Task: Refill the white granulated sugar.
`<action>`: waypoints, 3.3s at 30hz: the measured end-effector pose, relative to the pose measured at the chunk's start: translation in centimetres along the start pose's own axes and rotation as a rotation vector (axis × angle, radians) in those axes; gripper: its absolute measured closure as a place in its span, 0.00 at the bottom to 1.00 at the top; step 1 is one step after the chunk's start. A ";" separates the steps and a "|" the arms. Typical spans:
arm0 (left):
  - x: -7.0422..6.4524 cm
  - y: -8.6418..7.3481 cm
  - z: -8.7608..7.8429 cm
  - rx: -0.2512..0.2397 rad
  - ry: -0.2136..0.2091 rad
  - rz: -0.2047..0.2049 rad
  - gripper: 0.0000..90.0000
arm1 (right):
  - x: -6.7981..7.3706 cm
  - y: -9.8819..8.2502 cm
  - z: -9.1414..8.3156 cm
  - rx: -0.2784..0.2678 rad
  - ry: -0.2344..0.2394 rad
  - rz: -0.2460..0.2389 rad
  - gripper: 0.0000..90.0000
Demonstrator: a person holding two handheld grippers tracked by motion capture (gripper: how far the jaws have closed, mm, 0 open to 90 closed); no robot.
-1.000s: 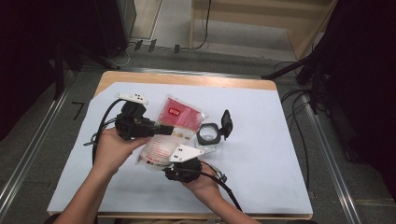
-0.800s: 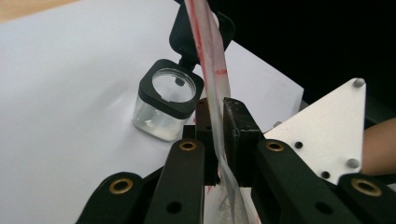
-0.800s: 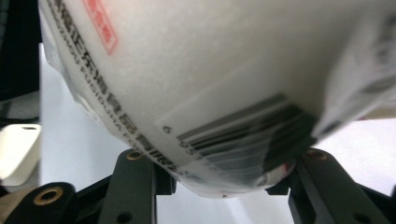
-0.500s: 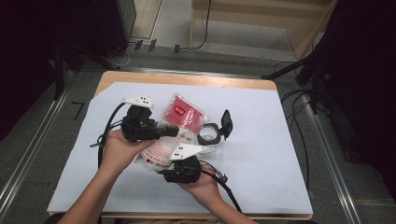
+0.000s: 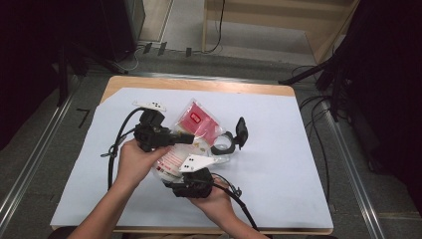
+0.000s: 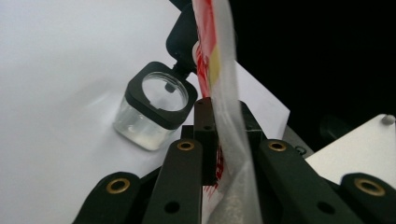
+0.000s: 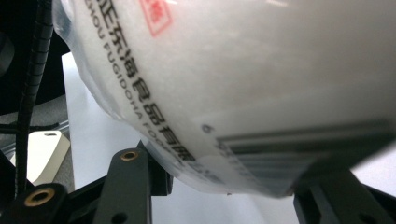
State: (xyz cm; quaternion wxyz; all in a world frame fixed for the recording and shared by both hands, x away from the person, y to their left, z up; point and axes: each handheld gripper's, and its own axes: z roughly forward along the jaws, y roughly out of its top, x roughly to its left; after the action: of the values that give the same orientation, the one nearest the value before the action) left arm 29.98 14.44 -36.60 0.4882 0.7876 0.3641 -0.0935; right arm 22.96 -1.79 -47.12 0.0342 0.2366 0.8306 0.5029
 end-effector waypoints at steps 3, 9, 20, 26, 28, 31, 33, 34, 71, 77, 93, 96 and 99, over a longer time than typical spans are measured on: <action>-0.2 0.2 0.1 -0.004 -0.016 0.005 0.91 | 0.1 0.2 -0.1 -0.013 0.033 0.041 0.63; -0.5 0.3 1.1 0.052 0.024 0.043 0.90 | 0.2 0.1 0.0 0.011 0.040 0.040 0.66; -0.3 0.6 1.7 0.062 0.024 0.013 0.89 | 0.3 0.0 0.1 0.014 0.002 0.025 0.64; 0.1 0.6 2.1 0.091 0.010 -0.013 0.88 | 0.5 0.0 0.3 0.026 0.009 0.018 0.68; 0.1 0.7 2.2 0.093 0.010 -0.018 0.87 | 0.4 0.0 0.3 0.026 0.011 0.032 0.68; 0.0 0.7 2.3 0.097 0.005 -0.014 0.84 | 0.1 -0.1 0.3 0.020 0.034 0.059 0.69; -0.3 0.7 2.3 0.105 0.017 -0.001 0.82 | -0.2 -0.1 0.2 0.015 0.052 0.082 0.69; -0.4 0.8 2.2 0.107 0.032 0.016 0.81 | -0.4 0.0 0.1 0.008 0.055 0.090 0.69; -0.5 3.1 2.4 0.136 0.088 -0.035 0.85 | -1.6 2.0 -0.3 0.004 0.055 0.091 0.68; -0.4 2.8 2.3 0.126 0.078 -0.051 0.80 | -1.8 2.0 -0.3 -0.003 0.079 0.125 0.68; -0.1 2.7 2.4 0.104 0.119 -0.061 0.86 | -1.0 2.1 -0.1 0.010 0.015 0.033 0.68; -0.1 2.7 2.4 0.100 0.113 -0.063 0.84 | -1.1 2.2 -0.1 0.006 0.026 0.048 0.68; -0.2 2.7 2.4 0.093 0.113 -0.063 0.83 | -1.3 2.3 -0.2 0.002 0.040 0.067 0.68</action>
State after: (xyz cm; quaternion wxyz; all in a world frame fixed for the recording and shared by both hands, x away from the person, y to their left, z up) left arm 32.16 11.66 -35.78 0.4267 0.8015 0.4110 -0.0810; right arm 24.86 -1.59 -45.30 0.0005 0.2544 0.8232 0.5075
